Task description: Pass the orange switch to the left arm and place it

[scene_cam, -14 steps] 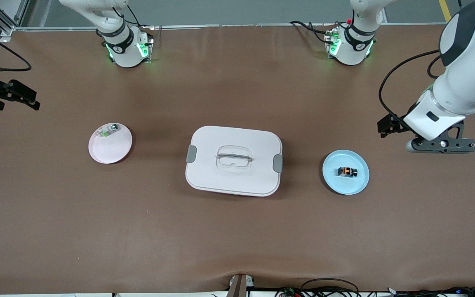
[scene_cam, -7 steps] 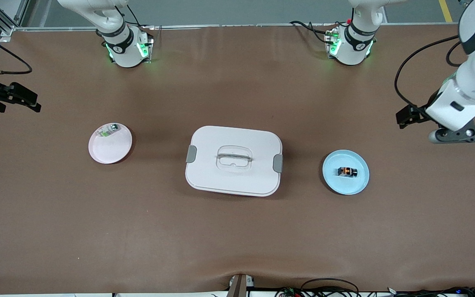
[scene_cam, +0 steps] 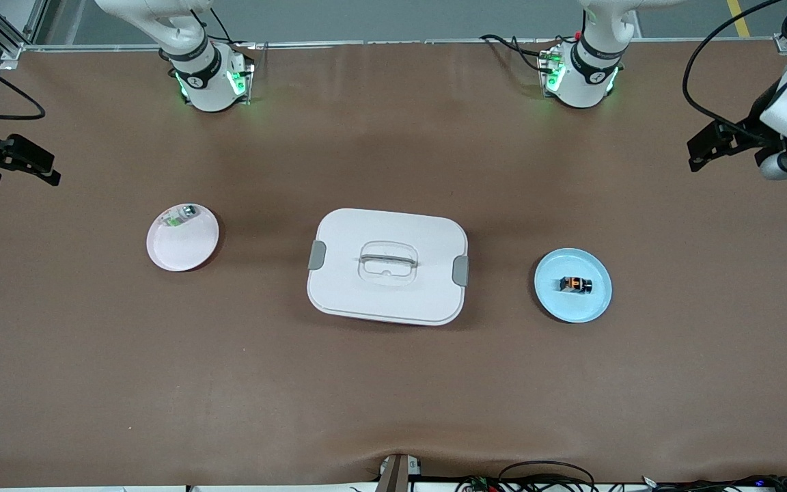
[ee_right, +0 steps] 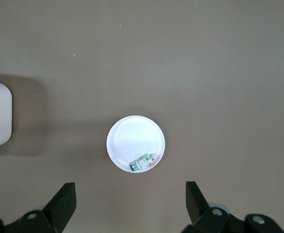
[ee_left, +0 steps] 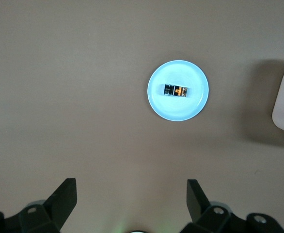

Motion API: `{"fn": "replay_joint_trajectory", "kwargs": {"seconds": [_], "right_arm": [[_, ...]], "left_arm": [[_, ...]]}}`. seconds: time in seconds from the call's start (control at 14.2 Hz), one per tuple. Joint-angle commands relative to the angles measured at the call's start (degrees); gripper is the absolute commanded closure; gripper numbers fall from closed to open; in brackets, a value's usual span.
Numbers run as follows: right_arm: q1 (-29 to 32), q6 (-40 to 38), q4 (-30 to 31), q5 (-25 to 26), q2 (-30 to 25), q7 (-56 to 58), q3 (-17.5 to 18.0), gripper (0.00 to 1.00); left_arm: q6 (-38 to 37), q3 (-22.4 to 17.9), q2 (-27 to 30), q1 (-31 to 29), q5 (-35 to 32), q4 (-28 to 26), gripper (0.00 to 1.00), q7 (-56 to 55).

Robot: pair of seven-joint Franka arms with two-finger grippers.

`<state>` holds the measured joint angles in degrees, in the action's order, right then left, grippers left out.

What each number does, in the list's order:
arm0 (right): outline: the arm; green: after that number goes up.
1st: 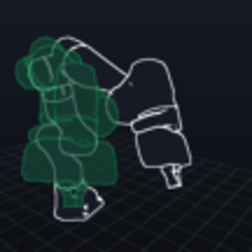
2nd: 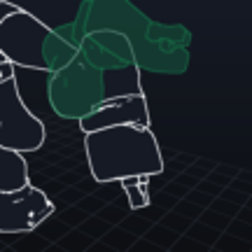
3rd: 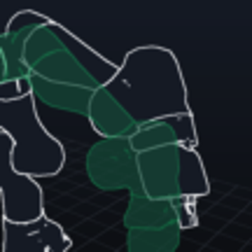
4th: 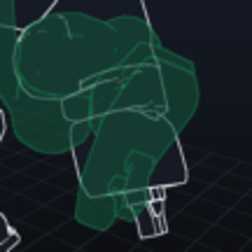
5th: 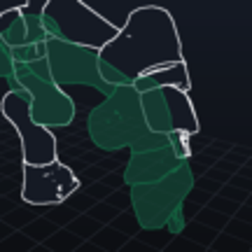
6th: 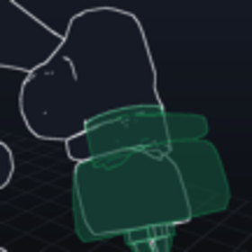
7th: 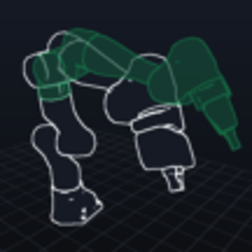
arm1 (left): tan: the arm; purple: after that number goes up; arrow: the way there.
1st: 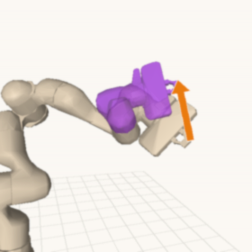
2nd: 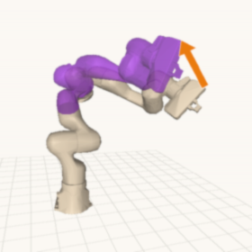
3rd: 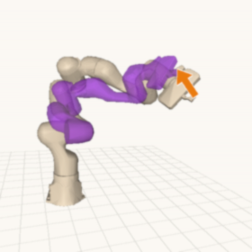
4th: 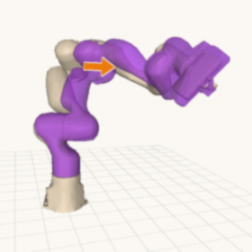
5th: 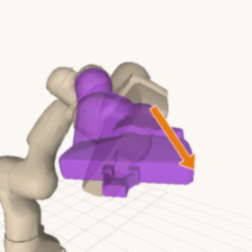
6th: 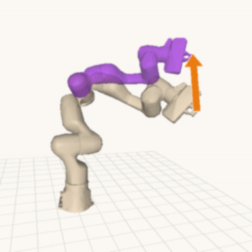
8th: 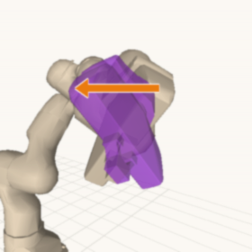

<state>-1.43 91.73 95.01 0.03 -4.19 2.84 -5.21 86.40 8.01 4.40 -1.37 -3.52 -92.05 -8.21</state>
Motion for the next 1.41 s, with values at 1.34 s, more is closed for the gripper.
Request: {"fn": "replay_joint_trajectory", "kwargs": {"seconds": [1.34], "right_arm": [[-0.15,-1.82,-4.05,0.5,1.02,-0.29,-0.42,0.0]], "left_arm": [[-2.03,-5.29,3.33,4.45,3.78,1.35,0.0,3.71]]}}
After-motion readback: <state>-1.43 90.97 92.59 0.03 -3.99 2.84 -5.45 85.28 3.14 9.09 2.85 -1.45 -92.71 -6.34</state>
